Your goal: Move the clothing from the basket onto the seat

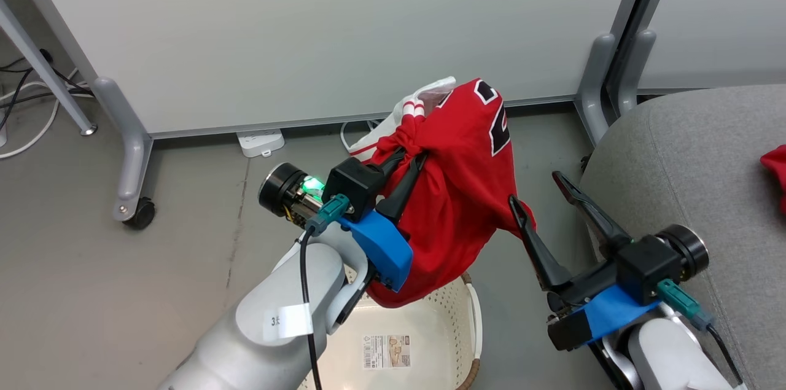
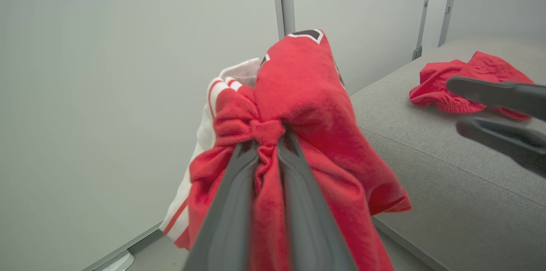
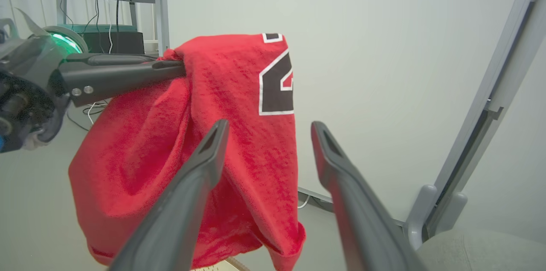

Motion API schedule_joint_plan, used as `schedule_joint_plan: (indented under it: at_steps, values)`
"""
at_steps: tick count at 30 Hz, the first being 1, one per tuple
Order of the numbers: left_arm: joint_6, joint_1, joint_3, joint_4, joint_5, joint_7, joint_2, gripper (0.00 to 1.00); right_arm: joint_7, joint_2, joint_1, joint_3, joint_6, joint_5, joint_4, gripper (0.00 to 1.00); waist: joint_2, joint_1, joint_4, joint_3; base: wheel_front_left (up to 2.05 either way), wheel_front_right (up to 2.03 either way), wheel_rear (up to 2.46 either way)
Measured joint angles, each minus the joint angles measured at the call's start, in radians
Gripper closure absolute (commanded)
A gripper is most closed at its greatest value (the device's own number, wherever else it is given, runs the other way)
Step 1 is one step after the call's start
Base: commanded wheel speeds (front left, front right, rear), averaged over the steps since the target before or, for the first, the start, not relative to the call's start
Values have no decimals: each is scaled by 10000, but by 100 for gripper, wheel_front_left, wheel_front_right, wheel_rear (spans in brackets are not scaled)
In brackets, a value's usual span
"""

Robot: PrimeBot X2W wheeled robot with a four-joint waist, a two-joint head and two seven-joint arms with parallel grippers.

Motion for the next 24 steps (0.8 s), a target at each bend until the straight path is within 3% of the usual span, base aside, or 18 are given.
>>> schedule_joint_plan:
  at_steps: [15,24]
  values:
    - [-46,-381,-284,-50,173,0,-364,100,0,-307,-1907,1528,0,-115,1923,0,0,1,427,480,0,0,0]
    - [-96,-698,-481,-65,205,0,-504,100,0,-40,-2888,1419,0,-265,2974,0,0,1,608,840,0,0,0]
